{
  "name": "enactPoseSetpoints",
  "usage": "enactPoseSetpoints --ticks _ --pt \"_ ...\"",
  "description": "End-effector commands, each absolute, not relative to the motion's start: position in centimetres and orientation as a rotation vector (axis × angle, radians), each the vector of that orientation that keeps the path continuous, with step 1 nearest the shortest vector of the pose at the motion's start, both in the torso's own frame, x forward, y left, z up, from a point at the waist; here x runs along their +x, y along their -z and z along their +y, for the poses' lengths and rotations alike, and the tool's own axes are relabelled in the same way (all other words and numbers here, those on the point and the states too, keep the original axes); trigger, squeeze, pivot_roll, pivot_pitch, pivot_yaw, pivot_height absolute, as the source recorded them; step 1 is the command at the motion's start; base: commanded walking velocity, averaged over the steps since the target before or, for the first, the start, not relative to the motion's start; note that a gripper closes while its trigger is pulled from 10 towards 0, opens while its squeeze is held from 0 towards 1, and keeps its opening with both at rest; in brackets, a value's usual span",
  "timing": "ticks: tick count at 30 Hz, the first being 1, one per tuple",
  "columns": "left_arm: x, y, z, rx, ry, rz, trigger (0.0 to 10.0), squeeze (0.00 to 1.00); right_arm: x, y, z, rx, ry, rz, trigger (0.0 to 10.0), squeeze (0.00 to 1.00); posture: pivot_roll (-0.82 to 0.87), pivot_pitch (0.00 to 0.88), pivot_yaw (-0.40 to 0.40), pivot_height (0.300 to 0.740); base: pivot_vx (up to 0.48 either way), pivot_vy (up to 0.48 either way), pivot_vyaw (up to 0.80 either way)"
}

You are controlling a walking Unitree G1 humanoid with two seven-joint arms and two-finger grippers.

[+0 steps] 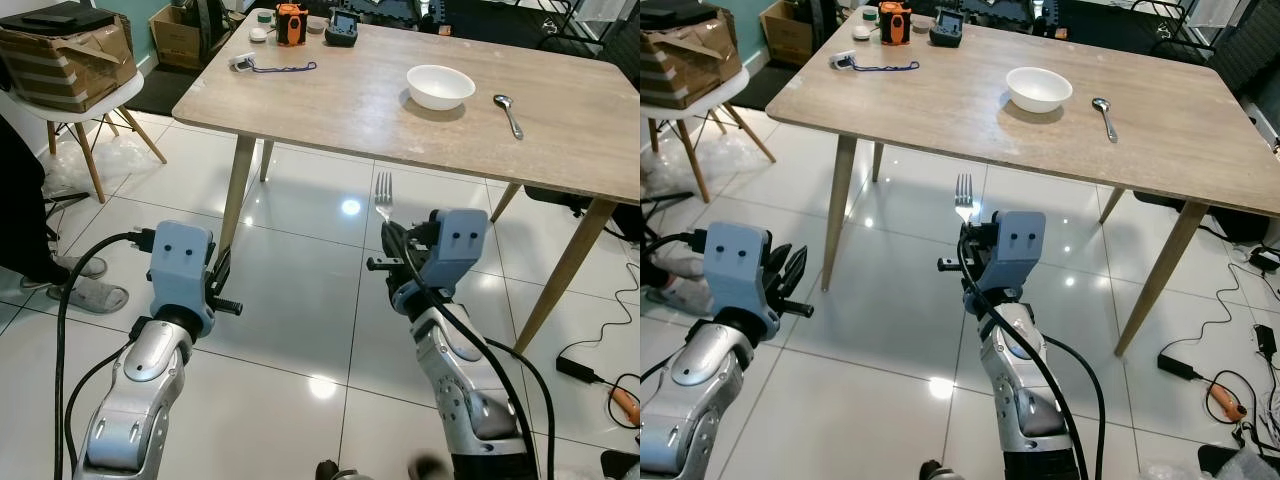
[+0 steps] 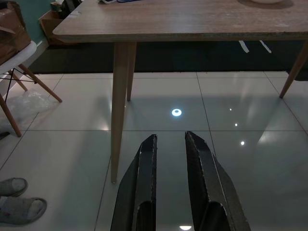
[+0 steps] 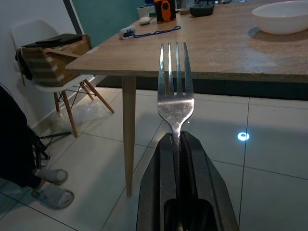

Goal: Setting the table

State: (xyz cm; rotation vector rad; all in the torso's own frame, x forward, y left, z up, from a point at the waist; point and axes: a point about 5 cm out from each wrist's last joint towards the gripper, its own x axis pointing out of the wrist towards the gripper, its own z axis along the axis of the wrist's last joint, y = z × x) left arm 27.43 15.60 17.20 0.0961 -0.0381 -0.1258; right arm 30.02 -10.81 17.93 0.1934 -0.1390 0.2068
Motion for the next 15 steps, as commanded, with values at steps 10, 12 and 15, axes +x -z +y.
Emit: enactPoseSetpoints --ticks 10,12,15 --pt "27.29 -16.54 15.76 0.103 0.122 -0.007 10.0 0.00 30.01 -17.78 -10.85 0.191 -0.200 -0.138 10.0 0.00 0.02 0.078 0.017 0.740 0.000 0.000 0.00" --pt "27.29 -16.53 15.77 0.103 0.122 -0.007 10.0 0.00 30.00 -17.78 -10.84 0.191 -0.200 -0.139 10.0 0.00 0.02 0.078 0.017 0.740 0.000 0.000 0.00" --pt "27.27 -16.53 15.77 0.103 0.122 -0.007 10.0 0.00 29.99 -17.78 -10.83 0.191 -0.200 -0.139 10.0 0.00 0.02 0.078 0.017 0.740 0.000 0.000 0.00"
